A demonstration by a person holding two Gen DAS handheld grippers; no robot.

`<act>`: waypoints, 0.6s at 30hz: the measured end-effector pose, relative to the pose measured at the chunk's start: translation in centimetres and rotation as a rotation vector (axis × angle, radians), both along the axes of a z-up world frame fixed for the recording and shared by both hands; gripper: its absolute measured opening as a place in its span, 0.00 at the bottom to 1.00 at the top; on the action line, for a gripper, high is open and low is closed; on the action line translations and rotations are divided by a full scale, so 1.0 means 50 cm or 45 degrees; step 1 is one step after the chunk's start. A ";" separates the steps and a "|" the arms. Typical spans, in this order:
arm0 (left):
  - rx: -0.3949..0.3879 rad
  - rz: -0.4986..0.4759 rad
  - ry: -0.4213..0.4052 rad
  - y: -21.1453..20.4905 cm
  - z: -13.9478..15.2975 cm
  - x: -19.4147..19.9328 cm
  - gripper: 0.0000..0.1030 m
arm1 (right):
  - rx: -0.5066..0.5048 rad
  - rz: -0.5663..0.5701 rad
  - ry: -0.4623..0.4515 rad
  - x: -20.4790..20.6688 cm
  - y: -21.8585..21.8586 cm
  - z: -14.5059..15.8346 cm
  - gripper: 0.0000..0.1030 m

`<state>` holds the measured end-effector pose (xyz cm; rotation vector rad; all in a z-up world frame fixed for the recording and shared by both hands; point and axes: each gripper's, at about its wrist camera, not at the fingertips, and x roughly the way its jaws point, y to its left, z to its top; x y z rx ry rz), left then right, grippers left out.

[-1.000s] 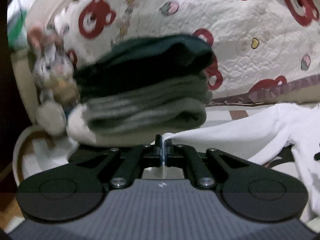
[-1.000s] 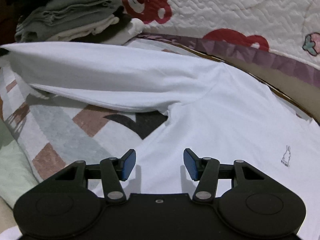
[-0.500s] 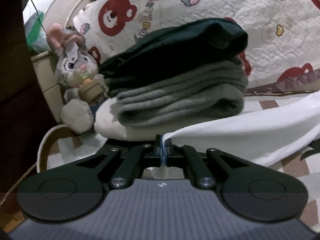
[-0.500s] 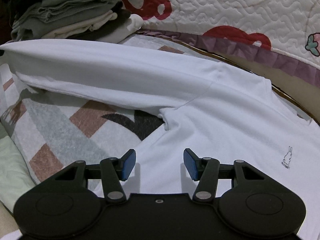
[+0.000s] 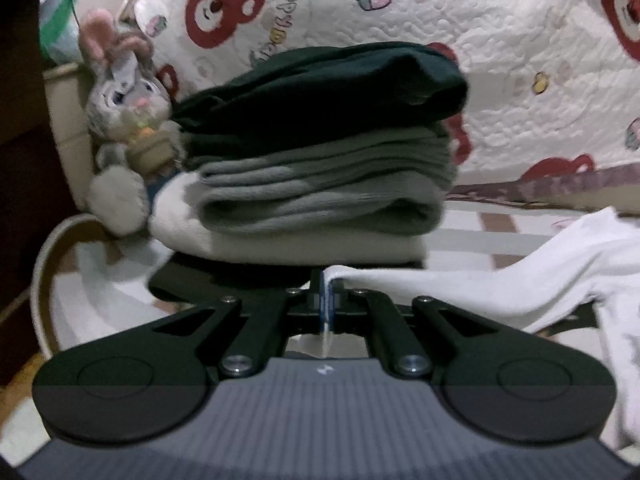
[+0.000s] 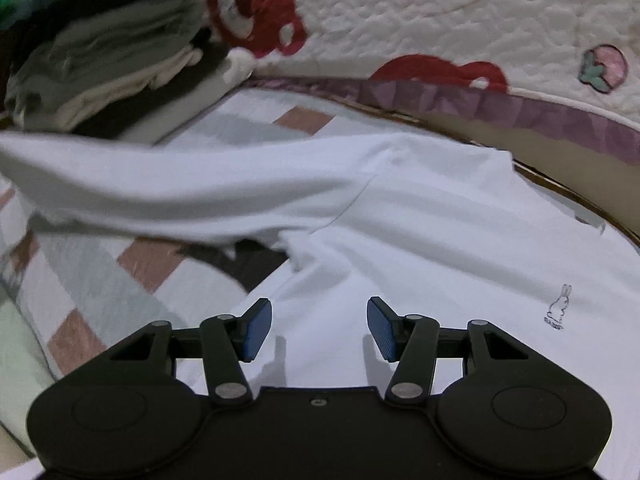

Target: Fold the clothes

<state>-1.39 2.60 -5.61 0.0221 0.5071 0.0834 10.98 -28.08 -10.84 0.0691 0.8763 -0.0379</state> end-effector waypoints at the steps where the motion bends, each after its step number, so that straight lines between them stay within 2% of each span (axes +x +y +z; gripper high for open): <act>1: -0.036 -0.016 0.008 -0.004 0.001 -0.001 0.01 | 0.004 -0.001 -0.022 -0.006 -0.005 0.002 0.56; 6: -0.221 -0.164 0.032 -0.041 0.015 -0.014 0.01 | -0.081 0.107 -0.138 -0.039 -0.003 0.010 0.56; 9: -0.267 -0.278 0.020 -0.080 0.030 -0.027 0.01 | -0.064 0.138 -0.177 -0.057 -0.005 0.012 0.56; 12: -0.291 -0.398 0.038 -0.124 0.051 -0.025 0.01 | -0.012 0.117 -0.167 -0.073 -0.012 0.006 0.56; 15: -0.407 -0.526 0.110 -0.161 0.071 0.013 0.01 | 0.002 0.119 -0.152 -0.083 -0.024 0.000 0.57; 18: -0.541 -0.641 0.180 -0.202 0.096 0.087 0.01 | 0.007 0.104 -0.147 -0.088 -0.045 -0.004 0.57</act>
